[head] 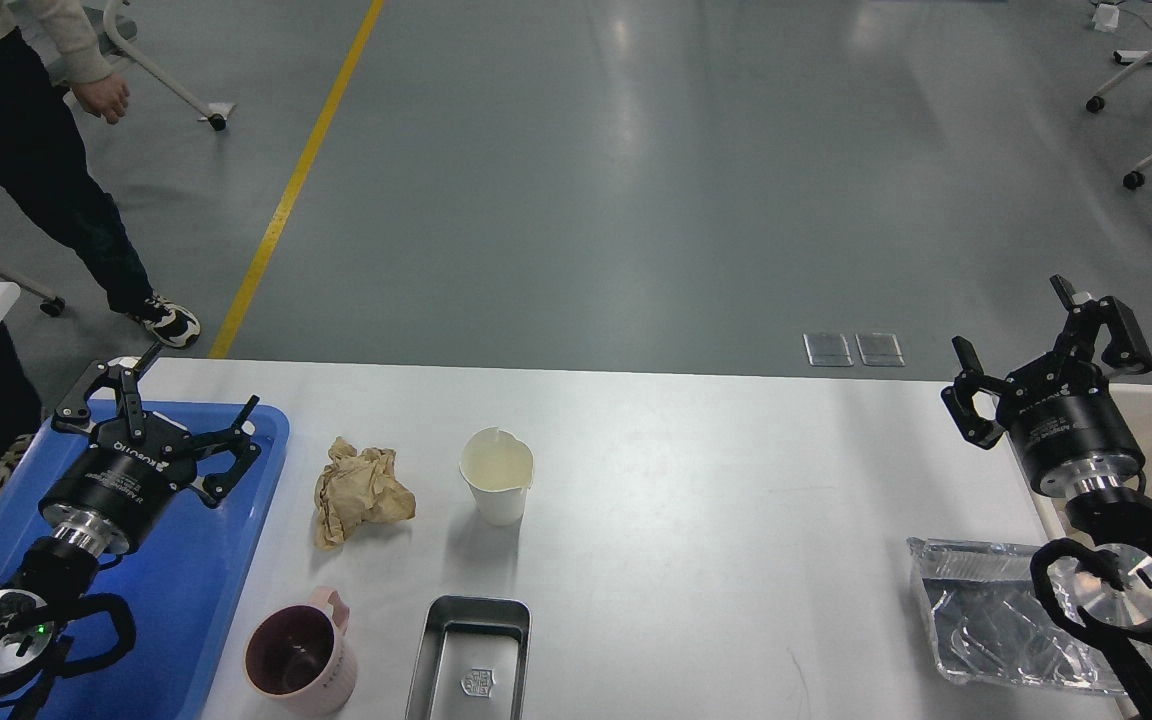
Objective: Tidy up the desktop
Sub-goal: 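Move the left gripper down toward the pink mug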
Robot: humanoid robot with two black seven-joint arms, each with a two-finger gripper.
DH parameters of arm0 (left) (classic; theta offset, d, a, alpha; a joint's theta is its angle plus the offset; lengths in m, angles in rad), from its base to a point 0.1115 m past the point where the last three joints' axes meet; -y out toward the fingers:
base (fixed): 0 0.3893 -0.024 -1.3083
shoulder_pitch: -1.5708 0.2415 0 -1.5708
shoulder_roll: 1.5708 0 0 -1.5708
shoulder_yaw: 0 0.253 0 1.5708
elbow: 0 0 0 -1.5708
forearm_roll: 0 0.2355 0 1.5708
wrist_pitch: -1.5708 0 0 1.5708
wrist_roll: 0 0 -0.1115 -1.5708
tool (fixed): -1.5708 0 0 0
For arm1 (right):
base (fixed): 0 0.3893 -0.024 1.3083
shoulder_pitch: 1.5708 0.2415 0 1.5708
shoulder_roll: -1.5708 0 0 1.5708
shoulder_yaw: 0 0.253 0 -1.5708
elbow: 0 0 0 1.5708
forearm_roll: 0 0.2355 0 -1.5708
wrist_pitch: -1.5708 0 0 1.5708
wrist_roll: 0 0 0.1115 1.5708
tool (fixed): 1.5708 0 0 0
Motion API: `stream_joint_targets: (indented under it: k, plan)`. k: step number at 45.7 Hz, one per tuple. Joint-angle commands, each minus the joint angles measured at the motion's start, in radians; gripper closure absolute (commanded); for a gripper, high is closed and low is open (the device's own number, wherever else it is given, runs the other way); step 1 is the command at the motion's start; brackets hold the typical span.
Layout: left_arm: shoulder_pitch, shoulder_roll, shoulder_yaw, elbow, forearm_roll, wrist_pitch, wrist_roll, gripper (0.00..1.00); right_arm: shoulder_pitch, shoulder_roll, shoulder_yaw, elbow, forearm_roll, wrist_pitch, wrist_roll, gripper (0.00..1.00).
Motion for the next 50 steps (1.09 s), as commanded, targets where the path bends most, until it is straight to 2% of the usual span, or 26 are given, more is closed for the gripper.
stream_joint_targets:
  k: [1, 10, 17, 21, 28, 37, 50]
  plan:
    - [0.005, -0.001, -0.001, 0.004, 0.009, -0.004, -0.007, 0.04, 0.003, 0.017, -0.002, 0.003, -0.005, 0.013, -0.001, 0.0]
    - [-0.001, 0.002, -0.006, 0.001, 0.043, 0.048, -0.01, 0.04, 0.003, 0.027, -0.005, 0.003, -0.006, 0.013, -0.001, 0.0]
    - [0.05, 0.013, -0.002, -0.051, 0.25, 0.065, -0.01, 0.04, -0.003, 0.026, -0.005, 0.001, -0.006, 0.011, -0.003, 0.0]
    - [0.065, 0.062, 0.013, -0.082, 0.286, 0.063, -0.008, 0.04, -0.003, 0.026, -0.005, 0.001, -0.006, 0.013, -0.001, 0.0]
    - [0.125, 0.251, 0.033, -0.167, 0.296, 0.065, -0.008, 0.04, -0.003, 0.017, -0.006, 0.001, -0.006, 0.013, -0.001, 0.0]
    - [0.154, 0.513, 0.017, -0.172, 0.359, 0.083, -0.019, 0.04, 0.003, 0.017, -0.006, -0.001, -0.006, 0.011, -0.003, 0.0]
    - [0.206, 0.754, 0.036, -0.189, 0.574, 0.077, -0.021, 0.04, 0.004, 0.015, -0.031, -0.008, -0.018, 0.011, -0.001, 0.0]
